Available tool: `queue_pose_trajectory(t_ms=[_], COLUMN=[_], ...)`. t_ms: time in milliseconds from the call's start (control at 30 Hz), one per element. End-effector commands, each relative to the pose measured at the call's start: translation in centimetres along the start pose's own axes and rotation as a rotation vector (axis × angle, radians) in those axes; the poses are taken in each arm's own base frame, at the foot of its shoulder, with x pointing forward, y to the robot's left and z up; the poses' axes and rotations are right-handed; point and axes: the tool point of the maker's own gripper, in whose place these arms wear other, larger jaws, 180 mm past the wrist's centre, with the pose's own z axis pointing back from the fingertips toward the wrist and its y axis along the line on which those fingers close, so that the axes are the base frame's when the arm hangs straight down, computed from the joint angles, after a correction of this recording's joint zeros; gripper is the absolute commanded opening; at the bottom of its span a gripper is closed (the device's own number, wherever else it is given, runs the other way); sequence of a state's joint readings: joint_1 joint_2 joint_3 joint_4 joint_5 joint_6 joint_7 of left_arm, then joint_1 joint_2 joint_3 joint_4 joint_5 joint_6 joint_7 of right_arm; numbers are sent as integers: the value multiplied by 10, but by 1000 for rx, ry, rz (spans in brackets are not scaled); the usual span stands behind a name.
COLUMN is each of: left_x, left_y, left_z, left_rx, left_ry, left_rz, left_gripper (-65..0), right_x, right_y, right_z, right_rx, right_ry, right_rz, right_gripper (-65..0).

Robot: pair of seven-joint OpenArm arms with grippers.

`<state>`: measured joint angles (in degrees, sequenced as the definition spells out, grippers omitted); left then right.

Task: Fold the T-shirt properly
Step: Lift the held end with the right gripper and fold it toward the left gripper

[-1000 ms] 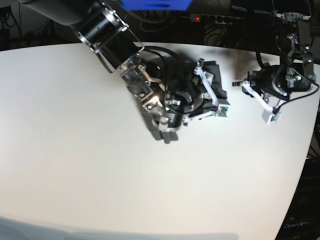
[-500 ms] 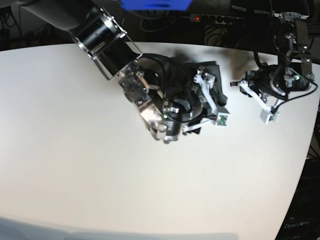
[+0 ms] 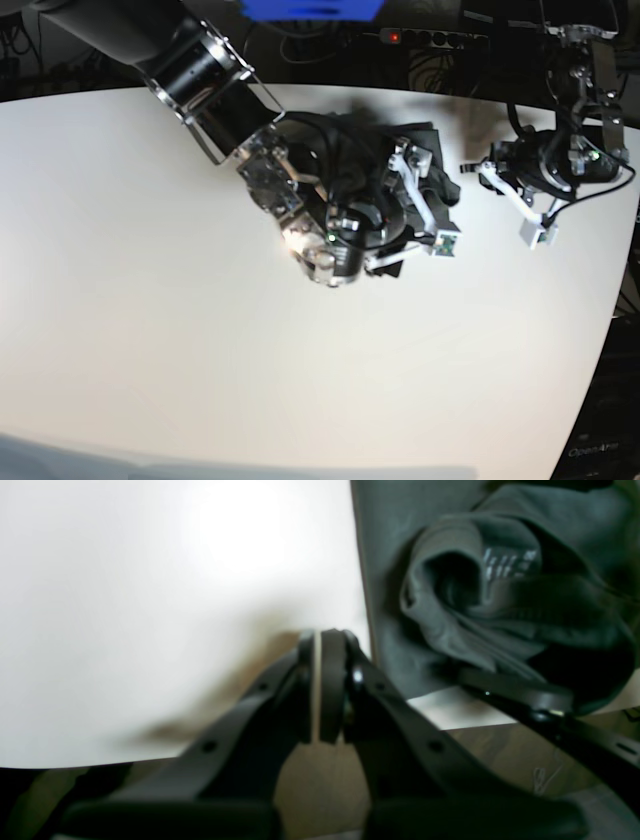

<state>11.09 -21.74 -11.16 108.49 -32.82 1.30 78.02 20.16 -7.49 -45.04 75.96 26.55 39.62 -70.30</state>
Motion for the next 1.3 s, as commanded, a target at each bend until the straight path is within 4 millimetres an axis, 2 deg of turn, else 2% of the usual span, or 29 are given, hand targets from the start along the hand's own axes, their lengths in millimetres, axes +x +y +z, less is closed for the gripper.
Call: queue_pose_trajectory(t_ms=[0,167,333,667,867,1033,1100,1267], left_x=[12,16,19,25,24,22,26,27], left_y=[0,-1,-2,-2,-2,-1,-6,-14], left_z=[7,7,7,8,8,5,3,-1], left_rx=[0,-3,-4,-4,-4,-6,-20,-40], left_ry=[-41,-48,-54,-68,-65,-55,-63,-65], left_rz=[-19,-20,-20,-24,-24,-16,-8,7], left_gripper=[-626,-626,-626,-626,-626,-626,-626,-626], right_x=[25,15,4,-10,-29,-53,-58,-56], right_y=[-9,-28,-36,-32,-42,-47,-45,-35], right_z=[13,25,31,28,32,35,33,25], right_rx=[-26,-74,-95,-81,-99,-107,-102,-76], right_ry=[-53,40,102,140,174,215,223,189], right_rz=[42,64,69,52,36,13,6,-4], right_gripper=[0,0,0,0,0,0,0,0])
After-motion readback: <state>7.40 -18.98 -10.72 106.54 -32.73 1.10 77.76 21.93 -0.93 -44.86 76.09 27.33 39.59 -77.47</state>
